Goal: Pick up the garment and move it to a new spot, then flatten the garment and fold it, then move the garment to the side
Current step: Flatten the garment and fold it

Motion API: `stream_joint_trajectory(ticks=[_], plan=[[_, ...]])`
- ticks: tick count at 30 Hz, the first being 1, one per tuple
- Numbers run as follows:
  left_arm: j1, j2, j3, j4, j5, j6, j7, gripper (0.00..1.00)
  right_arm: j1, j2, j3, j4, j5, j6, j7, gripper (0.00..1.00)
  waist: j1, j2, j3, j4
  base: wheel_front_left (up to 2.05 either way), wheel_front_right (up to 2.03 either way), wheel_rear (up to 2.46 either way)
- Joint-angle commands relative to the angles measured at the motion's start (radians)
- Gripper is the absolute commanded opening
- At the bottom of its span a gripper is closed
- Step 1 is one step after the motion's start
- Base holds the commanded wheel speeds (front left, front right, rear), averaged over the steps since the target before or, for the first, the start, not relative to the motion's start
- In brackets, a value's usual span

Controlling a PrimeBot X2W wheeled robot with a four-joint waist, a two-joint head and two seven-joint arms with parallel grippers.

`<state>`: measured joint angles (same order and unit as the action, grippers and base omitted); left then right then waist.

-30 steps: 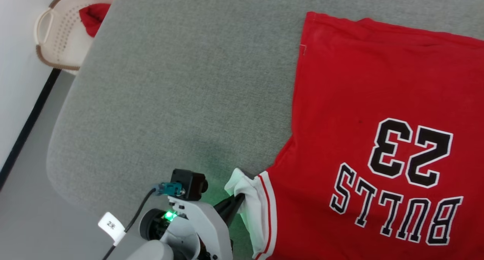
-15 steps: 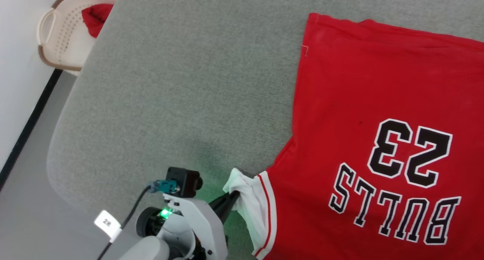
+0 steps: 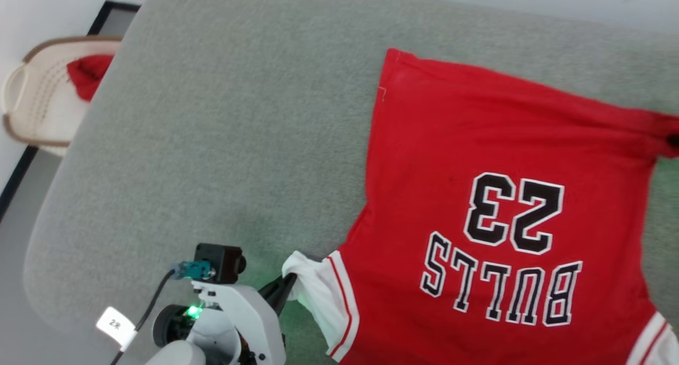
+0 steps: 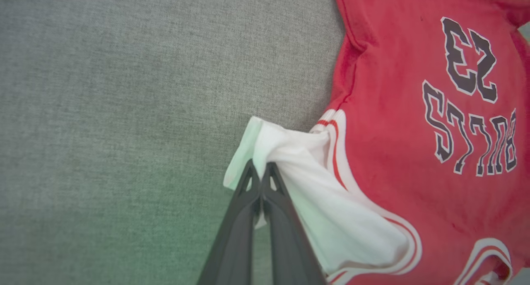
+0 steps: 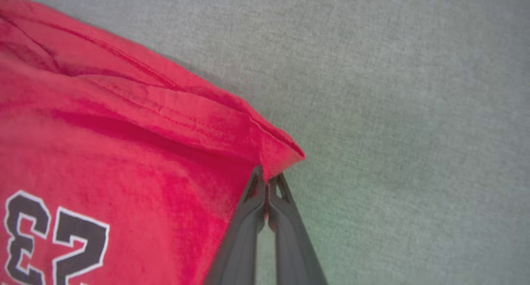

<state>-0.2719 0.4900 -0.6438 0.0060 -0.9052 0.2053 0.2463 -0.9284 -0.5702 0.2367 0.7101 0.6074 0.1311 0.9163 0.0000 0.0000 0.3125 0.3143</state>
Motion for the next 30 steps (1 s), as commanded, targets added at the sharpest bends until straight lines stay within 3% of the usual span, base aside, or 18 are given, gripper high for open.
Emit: stream_joint_trajectory(ticks=[1, 9, 16, 30], plan=[[0.015, 0.011, 0.006, -0.007, -0.004, 0.008, 0.000, 0.00, 0.057, -0.019, 0.018, -0.048, 0.036, -0.001, 0.007, 0.00, 0.0000, 0.0000, -0.055, -0.057, 0.00, 0.00, 0.00], [0.054, 0.042, 0.025, -0.032, -0.014, 0.034, -0.002, 0.00, 0.265, -0.075, 0.033, -0.245, 0.145, -0.001, -0.012, 0.00, 0.0000, 0.0000, -0.105, -0.124, 0.00, 0.00, 0.00], [0.084, 0.064, 0.031, -0.059, -0.016, 0.056, 0.004, 0.00, 0.487, -0.085, -0.029, -0.380, 0.181, -0.001, -0.035, 0.00, 0.0000, 0.0000, -0.139, -0.174, 0.00, 0.00, 0.00], [0.102, 0.073, 0.028, -0.091, -0.021, 0.074, 0.011, 0.00, 0.838, 0.042, -0.237, -0.527, 0.127, -0.001, -0.042, 0.00, 0.0000, 0.0000, -0.157, -0.199, 0.00, 0.00, 0.00]])
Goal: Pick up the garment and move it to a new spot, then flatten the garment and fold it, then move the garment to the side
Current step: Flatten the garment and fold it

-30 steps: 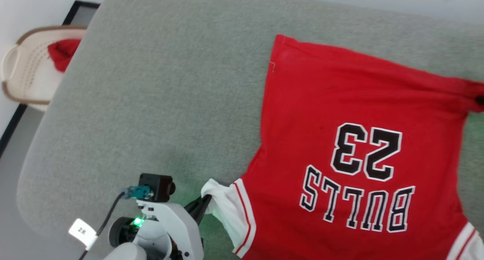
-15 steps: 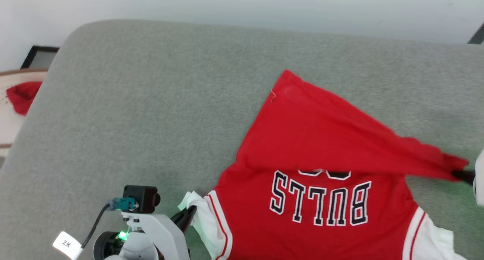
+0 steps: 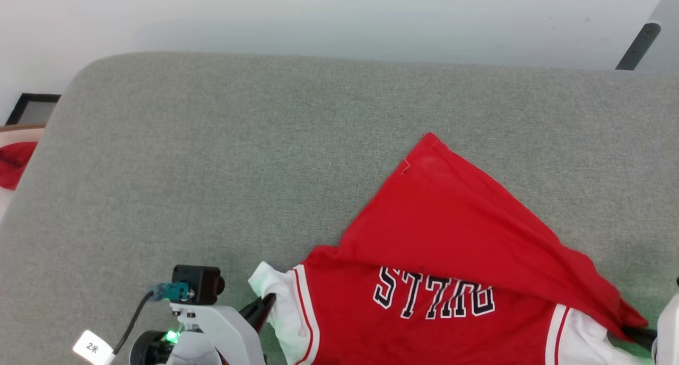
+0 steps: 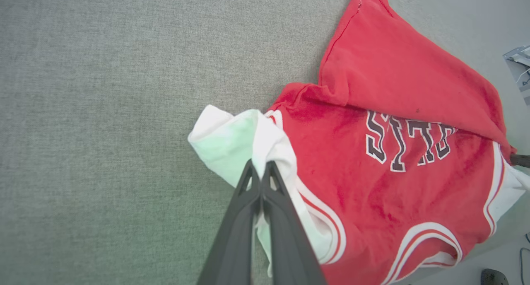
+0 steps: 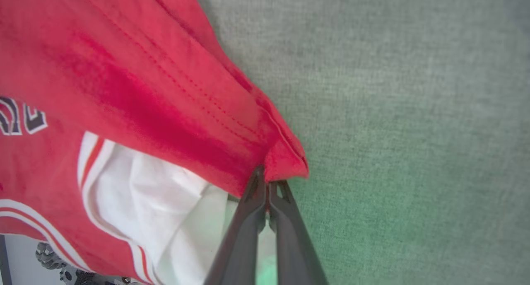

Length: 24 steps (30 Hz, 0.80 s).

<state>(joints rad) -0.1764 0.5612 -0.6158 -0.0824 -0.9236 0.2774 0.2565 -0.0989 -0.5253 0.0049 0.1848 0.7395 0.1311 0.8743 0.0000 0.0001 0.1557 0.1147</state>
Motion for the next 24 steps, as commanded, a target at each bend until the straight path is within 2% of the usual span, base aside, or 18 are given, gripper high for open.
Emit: stream_joint_trajectory(ticks=[1, 6, 13, 14, 15, 16, 24], plan=[[0.007, 0.002, 0.000, -0.003, -0.002, 0.002, 0.002, 0.00, 0.024, 0.005, -0.015, -0.006, -0.017, -0.001, 0.003, 0.00, 0.0000, -0.0001, -0.001, 0.001, 0.00, 0.00, 0.00], [0.011, 0.002, 0.000, -0.005, -0.005, 0.004, -0.003, 0.00, 0.084, 0.058, -0.046, -0.025, -0.046, -0.001, 0.027, 0.00, 0.0000, -0.0001, -0.004, 0.001, 0.00, 0.00, 0.00], [0.015, 0.003, 0.000, -0.004, -0.006, -0.001, -0.011, 0.00, 0.126, 0.095, -0.077, -0.042, -0.076, -0.001, 0.048, 0.00, 0.0000, -0.0001, -0.004, 0.003, 0.00, 0.00, 0.00], [0.015, 0.003, 0.000, -0.003, -0.007, -0.001, -0.010, 0.00, 0.123, 0.099, -0.085, -0.046, -0.082, -0.001, 0.038, 0.32, 0.0000, -0.0001, -0.005, 0.003, 0.00, 0.00, 0.00], [0.015, 0.002, 0.000, -0.003, -0.008, -0.003, -0.012, 0.00, 0.119, 0.098, -0.085, -0.054, -0.090, -0.001, 0.035, 0.85, 0.0000, -0.0001, -0.006, 0.003, 0.00, 0.00, 0.00], [0.016, 0.002, 0.000, -0.001, -0.009, -0.004, -0.013, 0.00, 0.118, 0.096, -0.082, -0.063, -0.094, -0.001, 0.036, 1.00, 0.0000, -0.0001, -0.008, 0.003, 0.00, 0.00, 0.00], [0.025, -0.002, -0.005, 0.006, -0.010, -0.012, -0.021, 0.00, 0.100, 0.087, -0.112, -0.197, -0.124, -0.001, 0.059, 1.00, 0.0000, -0.0001, -0.018, 0.014, 0.00, 0.00, 0.00]])
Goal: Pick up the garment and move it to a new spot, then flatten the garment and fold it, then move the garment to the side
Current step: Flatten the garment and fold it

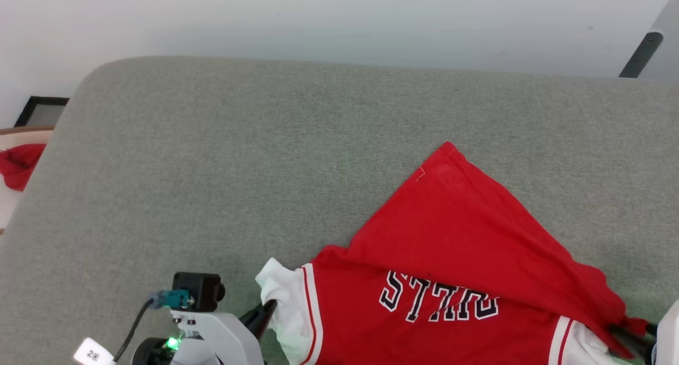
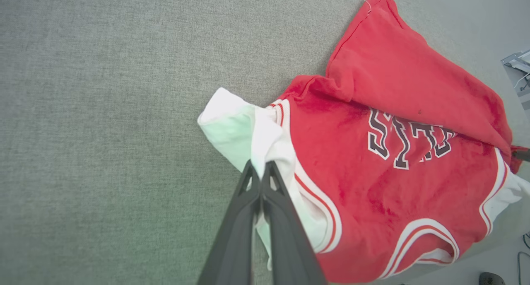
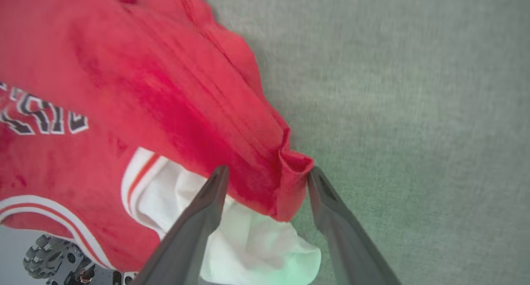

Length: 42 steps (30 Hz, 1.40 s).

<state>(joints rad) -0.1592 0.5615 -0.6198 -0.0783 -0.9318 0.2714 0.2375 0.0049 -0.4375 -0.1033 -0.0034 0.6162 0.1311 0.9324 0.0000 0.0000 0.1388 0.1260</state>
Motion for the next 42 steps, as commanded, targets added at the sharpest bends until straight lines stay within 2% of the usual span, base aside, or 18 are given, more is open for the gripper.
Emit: stream_joint_trajectory(ticks=[1, 8, 12, 16, 26, 42], plan=[[0.007, -0.003, -0.003, 0.002, -0.001, -0.008, -0.003, 0.00, -0.007, 0.000, -0.005, -0.034, -0.004, -0.001, 0.008, 1.00, 0.0000, 0.0000, -0.001, 0.007, 0.00, 0.00, 0.00], [-0.009, -0.017, -0.018, 0.012, 0.004, -0.018, -0.002, 0.00, -0.078, -0.001, 0.012, -0.195, -0.032, -0.001, 0.026, 1.00, 0.0000, 0.0000, 0.001, 0.050, 0.00, 0.00, 0.00], [-0.031, -0.031, -0.033, 0.021, 0.010, -0.033, 0.005, 0.00, -0.184, -0.044, 0.086, -0.201, -0.051, -0.001, -0.027, 1.00, 0.0000, 0.0000, 0.015, 0.085, 0.00, 0.00, 0.00], [-0.060, -0.052, -0.052, 0.038, 0.019, -0.052, 0.009, 0.00, -0.306, -0.080, 0.175, -0.122, -0.039, -0.001, -0.077, 1.00, 0.0000, 0.0000, 0.032, 0.130, 0.00, 0.00, 0.00], [-0.137, -0.115, -0.091, 0.091, 0.036, -0.104, 0.000, 0.00, -0.613, -0.162, 0.435, 0.169, 0.012, -0.001, -0.137, 1.00, 0.0000, 0.0000, 0.103, 0.230, 0.00, 0.00, 0.00], [-0.215, -0.199, -0.131, 0.177, 0.041, -0.166, -0.022, 0.00, -0.871, -0.227, 0.749, 0.512, 0.130, -0.001, -0.148, 1.00, 0.0000, 0.0000, 0.182, 0.326, 0.00, 0.00, 0.00]])
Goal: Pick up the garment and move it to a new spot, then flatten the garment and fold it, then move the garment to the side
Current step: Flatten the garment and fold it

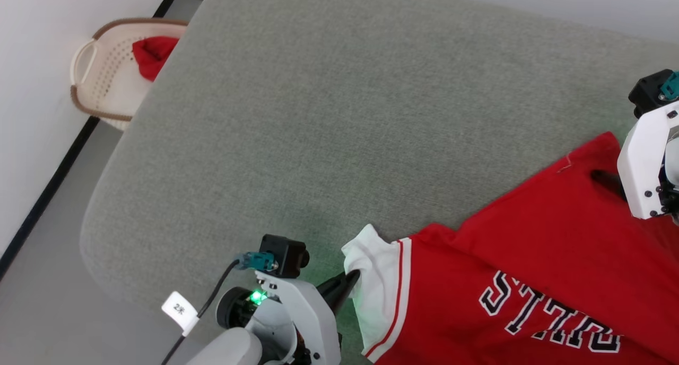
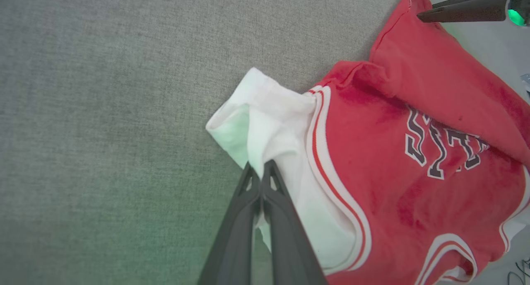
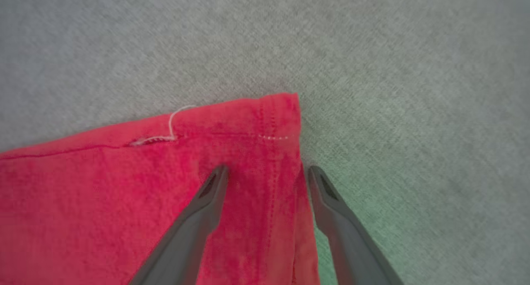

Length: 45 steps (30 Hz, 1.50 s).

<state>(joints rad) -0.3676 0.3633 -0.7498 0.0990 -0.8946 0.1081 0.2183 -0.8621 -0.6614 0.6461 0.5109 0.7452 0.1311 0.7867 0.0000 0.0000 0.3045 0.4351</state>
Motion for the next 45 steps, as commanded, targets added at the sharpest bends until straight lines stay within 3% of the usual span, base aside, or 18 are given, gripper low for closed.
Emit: stream_joint_trajectory(ticks=[1, 8, 9, 10, 11, 16, 23, 33, 40, 45], plan=[[-0.010, -0.005, -0.002, 0.005, 0.004, -0.005, -0.005, 0.00, -0.013, -0.003, 0.017, 0.014, 0.012, -0.001, 0.000, 1.00, 0.0000, 0.0000, 0.019, 0.020, 0.00, 0.00, 0.00], [-0.018, -0.022, -0.007, 0.032, -0.003, -0.018, -0.014, 0.00, -0.028, -0.009, 0.144, 0.113, 0.090, -0.001, 0.082, 0.98, 0.0000, 0.0000, 0.028, 0.037, 0.00, 0.00, 0.00], [-0.020, -0.022, -0.007, 0.035, -0.004, -0.020, -0.014, 0.00, -0.029, -0.011, 0.161, 0.124, 0.102, -0.001, 0.109, 0.68, 0.0000, 0.0000, 0.027, 0.038, 0.00, 0.00, 0.00], [-0.020, -0.023, -0.007, 0.037, -0.005, -0.019, -0.016, 0.00, -0.030, -0.012, 0.174, 0.131, 0.110, -0.001, 0.129, 0.29, 0.0000, 0.0000, 0.027, 0.038, 0.00, 0.00, 0.00], [-0.021, -0.024, -0.006, 0.040, -0.007, -0.019, -0.017, 0.00, -0.032, -0.016, 0.185, 0.142, 0.121, -0.001, 0.151, 0.00, 0.0000, 0.0000, 0.027, 0.038, 0.00, 0.00, 0.00], [-0.023, -0.027, -0.006, 0.051, -0.011, -0.022, -0.017, 0.00, -0.072, -0.030, 0.207, 0.171, 0.146, -0.001, 0.166, 0.00, 0.0000, 0.0000, 0.025, 0.036, 0.00, 0.00, 0.00], [-0.038, -0.001, 0.000, 0.055, -0.020, -0.022, 0.008, 0.00, -0.146, 0.007, 0.174, 0.236, 0.156, -0.002, 0.119, 0.00, 0.0000, 0.0000, 0.001, 0.006, 0.00, 0.00, 0.00], [-0.190, 0.162, 0.056, -0.041, -0.019, -0.001, 0.192, 0.00, -0.253, 0.071, 0.133, 0.217, 0.200, -0.001, -0.002, 0.00, 0.0000, 0.0000, -0.097, -0.092, 0.00, 0.00, 0.00], [-0.401, 0.255, 0.098, -0.035, -0.007, -0.040, 0.335, 0.00, -0.323, 0.107, 0.104, 0.197, 0.200, -0.001, -0.121, 0.00, 0.0000, 0.0000, -0.170, -0.171, 0.00, 0.00, 0.00], [-0.579, 0.263, 0.105, 0.070, 0.034, -0.088, 0.376, 0.00, -0.380, 0.136, 0.087, 0.224, 0.165, -0.001, -0.231, 0.00, 0.0000, 0.0000, -0.214, -0.220, 0.00, 0.00, 0.00]])
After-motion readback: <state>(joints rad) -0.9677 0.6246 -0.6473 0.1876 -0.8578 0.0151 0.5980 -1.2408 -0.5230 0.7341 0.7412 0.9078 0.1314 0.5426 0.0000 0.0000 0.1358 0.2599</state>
